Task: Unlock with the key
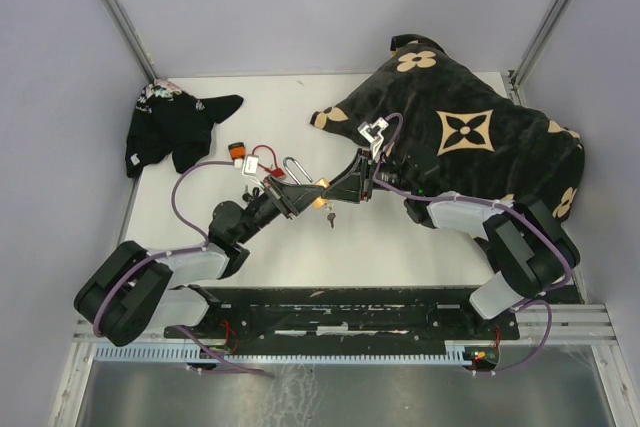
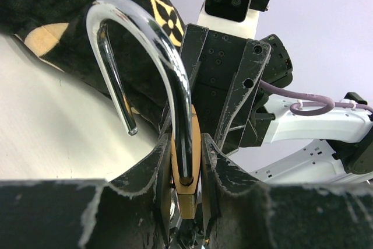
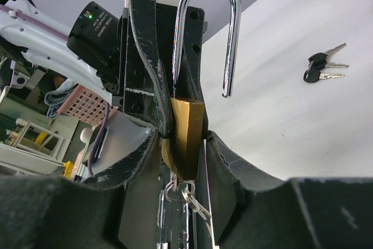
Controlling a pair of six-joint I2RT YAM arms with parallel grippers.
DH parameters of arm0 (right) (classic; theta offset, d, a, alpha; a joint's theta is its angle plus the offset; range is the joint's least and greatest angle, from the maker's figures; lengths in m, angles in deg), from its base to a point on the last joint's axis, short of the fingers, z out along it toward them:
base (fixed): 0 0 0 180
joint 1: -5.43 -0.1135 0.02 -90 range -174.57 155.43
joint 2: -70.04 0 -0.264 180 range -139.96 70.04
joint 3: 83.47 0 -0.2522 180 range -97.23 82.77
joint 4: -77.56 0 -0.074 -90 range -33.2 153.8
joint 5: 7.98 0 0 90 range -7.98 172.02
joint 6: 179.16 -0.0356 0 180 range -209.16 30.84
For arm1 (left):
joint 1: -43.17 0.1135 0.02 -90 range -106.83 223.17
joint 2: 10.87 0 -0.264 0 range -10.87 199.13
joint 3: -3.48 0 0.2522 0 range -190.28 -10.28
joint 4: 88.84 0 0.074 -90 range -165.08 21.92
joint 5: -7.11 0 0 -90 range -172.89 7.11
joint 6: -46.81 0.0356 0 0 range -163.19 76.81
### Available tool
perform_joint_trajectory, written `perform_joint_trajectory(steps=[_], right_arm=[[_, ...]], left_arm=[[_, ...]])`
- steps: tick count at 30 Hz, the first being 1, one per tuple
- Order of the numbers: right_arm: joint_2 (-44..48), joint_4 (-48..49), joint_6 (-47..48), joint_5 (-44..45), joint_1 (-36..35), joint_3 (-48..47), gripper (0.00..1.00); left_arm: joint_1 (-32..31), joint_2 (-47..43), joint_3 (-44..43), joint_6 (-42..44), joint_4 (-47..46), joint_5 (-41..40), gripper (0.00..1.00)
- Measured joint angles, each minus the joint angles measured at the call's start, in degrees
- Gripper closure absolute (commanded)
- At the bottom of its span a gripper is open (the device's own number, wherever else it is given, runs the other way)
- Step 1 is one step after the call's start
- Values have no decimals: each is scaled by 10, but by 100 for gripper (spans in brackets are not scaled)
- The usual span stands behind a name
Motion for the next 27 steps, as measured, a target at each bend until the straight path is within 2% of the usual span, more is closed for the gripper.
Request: perform_joint_trajectory(steps=[14, 19, 27], right_arm=[[-1, -17, -17, -7, -2, 0, 49], [-1, -40, -14, -7, -2, -2, 54], [-1, -17, -41, -12, -3, -7, 66]], left_arm=[[0, -31, 1, 13, 16, -3, 97], [0, -34, 1, 20, 29, -4, 97], [0, -34, 1, 21, 30, -7, 97]])
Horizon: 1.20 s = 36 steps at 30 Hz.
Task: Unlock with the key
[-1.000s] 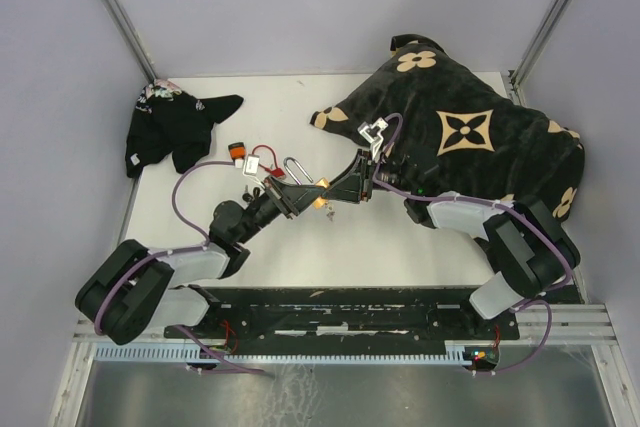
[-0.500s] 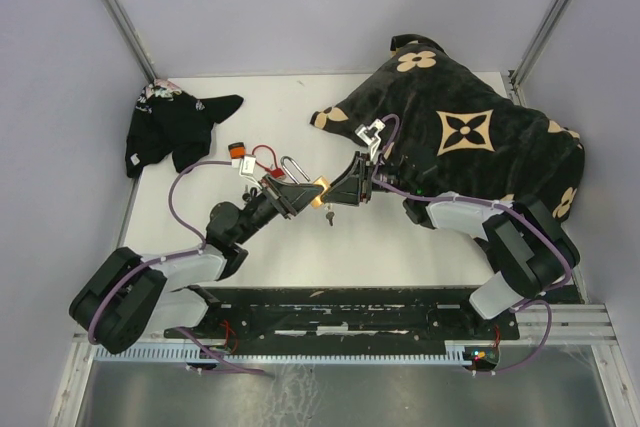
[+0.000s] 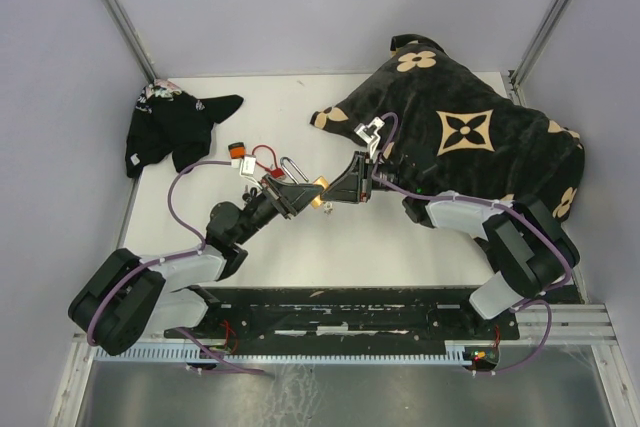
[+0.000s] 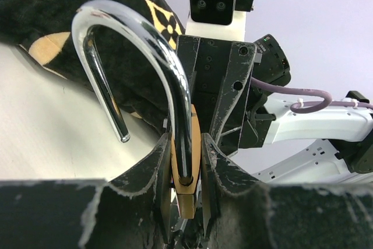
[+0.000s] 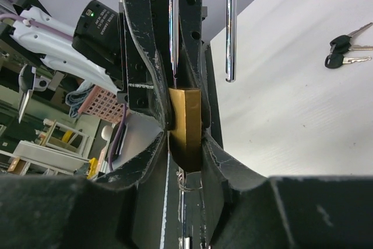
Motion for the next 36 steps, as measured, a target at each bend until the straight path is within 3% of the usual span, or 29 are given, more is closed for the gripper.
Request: perform_joint_trajectory(steps=[4, 8, 10, 15, 20, 36], right_arm=[[-5, 22, -26, -3, 0, 0, 75], [-19, 53, -57, -6, 2, 0, 93], [-28, 68, -69, -8, 3, 0, 98], [-45, 98, -93, -9, 11, 0, 98], [-47, 86, -86, -9, 22, 1, 98], [-27, -136, 47, 17, 31, 1, 98]], left_arm=[[0, 1, 0, 0, -9, -1, 94], [0, 5, 0, -1, -19, -4, 84], [0, 6, 0, -1, -19, -4, 71], [0, -6, 0, 1, 9, -23, 30], [0, -73, -3, 13, 123, -71, 13], [6, -238, -42, 57, 560, -255, 11]])
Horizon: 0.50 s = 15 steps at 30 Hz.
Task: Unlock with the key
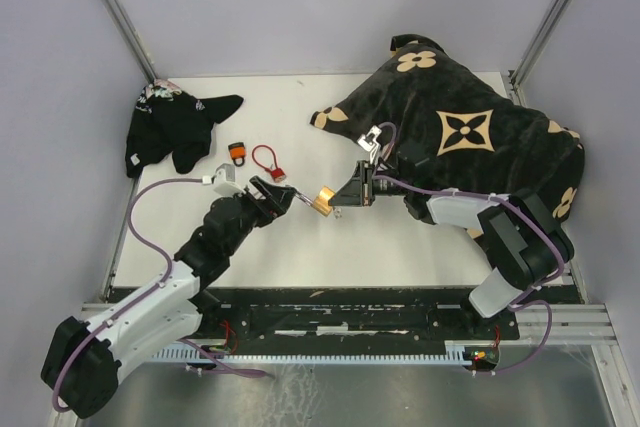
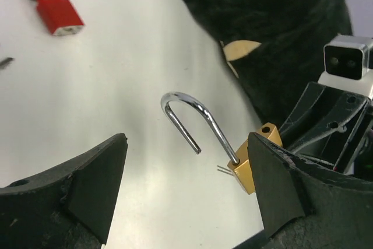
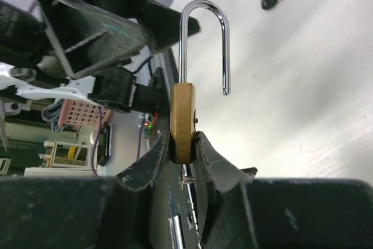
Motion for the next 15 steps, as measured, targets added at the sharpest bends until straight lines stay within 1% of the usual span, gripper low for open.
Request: perform_joint_trajectory(steps=[5, 9, 15], right_arm=[[-3, -100, 54, 32, 0, 0, 98], [-28, -129, 80, 66, 0, 0, 98], [-72, -159, 109, 115, 7, -1, 98]], left_arm=[[0, 0, -32, 23, 85, -43, 11], [0, 13, -63, 32, 128, -69, 11], [0, 30, -70, 36, 169, -85, 12]])
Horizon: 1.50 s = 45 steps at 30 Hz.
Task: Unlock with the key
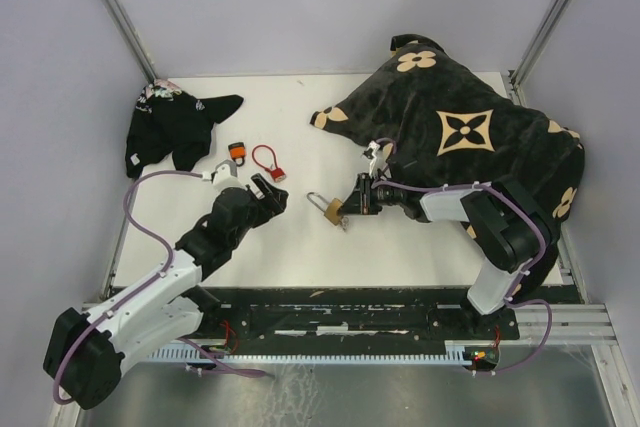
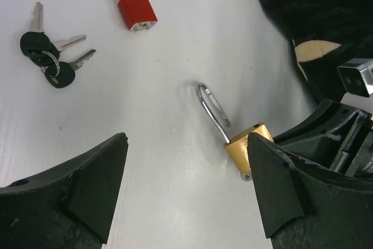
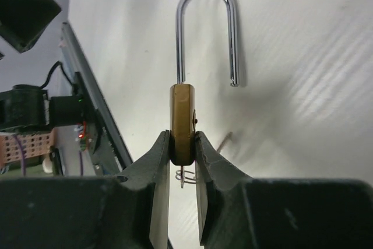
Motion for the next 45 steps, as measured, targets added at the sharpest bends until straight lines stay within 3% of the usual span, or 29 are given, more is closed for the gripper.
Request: perform_joint_trajectory(steps=[9, 18, 28, 45], right_arm=[[-13, -30, 24, 82, 29, -4, 98], [15, -72, 37, 54, 34, -9, 98], [79, -119, 66, -17, 12, -26, 98], [24, -51, 2, -60, 7, -27, 98]], left_arm=[[2, 32, -22, 7, 37, -13, 13], [5, 62, -37, 15, 37, -2, 12], [10, 193, -148, 66, 28, 58, 15], [15, 422, -276, 161, 17, 199, 24]])
